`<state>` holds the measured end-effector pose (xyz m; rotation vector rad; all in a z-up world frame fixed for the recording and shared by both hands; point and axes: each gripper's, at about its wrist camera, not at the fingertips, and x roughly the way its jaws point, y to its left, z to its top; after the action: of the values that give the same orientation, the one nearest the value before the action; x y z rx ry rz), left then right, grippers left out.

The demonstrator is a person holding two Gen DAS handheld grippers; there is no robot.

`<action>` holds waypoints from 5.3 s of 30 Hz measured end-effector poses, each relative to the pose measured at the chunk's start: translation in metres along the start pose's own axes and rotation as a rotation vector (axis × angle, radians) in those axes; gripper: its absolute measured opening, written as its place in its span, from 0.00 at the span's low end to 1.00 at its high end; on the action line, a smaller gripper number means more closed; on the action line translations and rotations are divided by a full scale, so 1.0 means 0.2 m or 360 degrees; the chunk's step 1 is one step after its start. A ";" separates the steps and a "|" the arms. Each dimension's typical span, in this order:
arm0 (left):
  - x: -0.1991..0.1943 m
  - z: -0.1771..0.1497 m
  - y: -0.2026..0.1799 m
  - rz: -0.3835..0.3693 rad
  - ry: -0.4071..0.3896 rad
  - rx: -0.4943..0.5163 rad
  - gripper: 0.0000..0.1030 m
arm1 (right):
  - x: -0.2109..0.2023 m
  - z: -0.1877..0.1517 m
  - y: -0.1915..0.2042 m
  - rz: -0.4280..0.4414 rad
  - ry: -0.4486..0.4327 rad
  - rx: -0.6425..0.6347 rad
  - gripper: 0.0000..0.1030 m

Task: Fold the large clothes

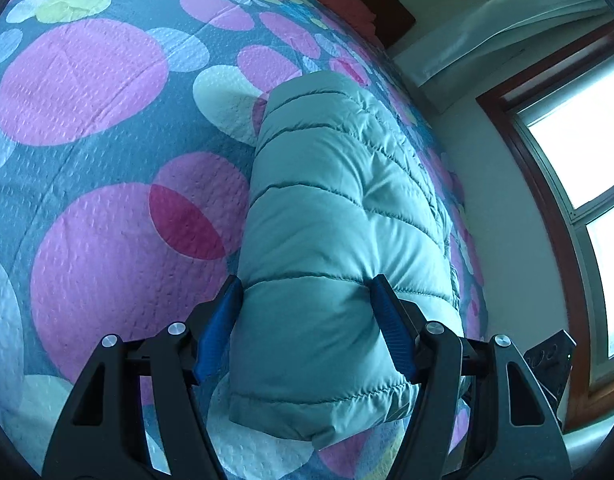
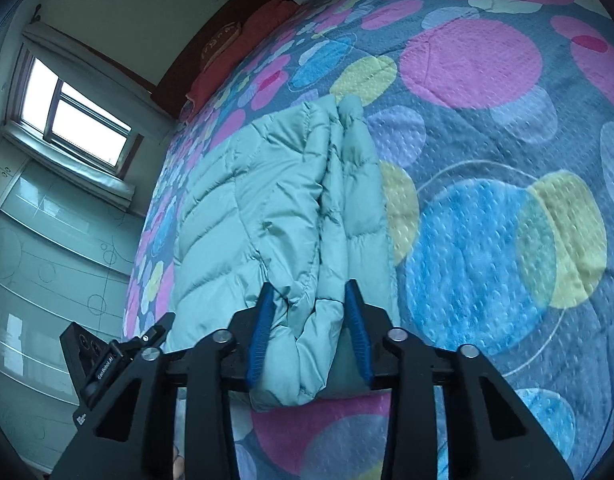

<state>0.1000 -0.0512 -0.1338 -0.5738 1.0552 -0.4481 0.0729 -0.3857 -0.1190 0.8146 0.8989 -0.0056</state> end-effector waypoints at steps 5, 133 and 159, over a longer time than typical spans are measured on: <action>0.09 -0.02 0.01 0.0048 0.0047 0.0038 0.62 | 0.07 -0.03 -0.08 -0.0027 0.0039 0.0033 0.21; 0.05 1.07 0.84 -0.0167 -0.0099 -0.0453 0.67 | 1.08 0.56 0.46 0.0472 0.0141 0.0077 0.66; -0.11 0.86 0.79 -0.0102 -0.0181 -0.0461 0.73 | 0.94 0.43 0.43 0.0559 0.0159 0.0214 0.62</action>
<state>0.2559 0.1216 -0.1546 -0.8822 1.0014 -0.3157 0.2808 -0.3199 -0.1657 1.0981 0.8455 0.2861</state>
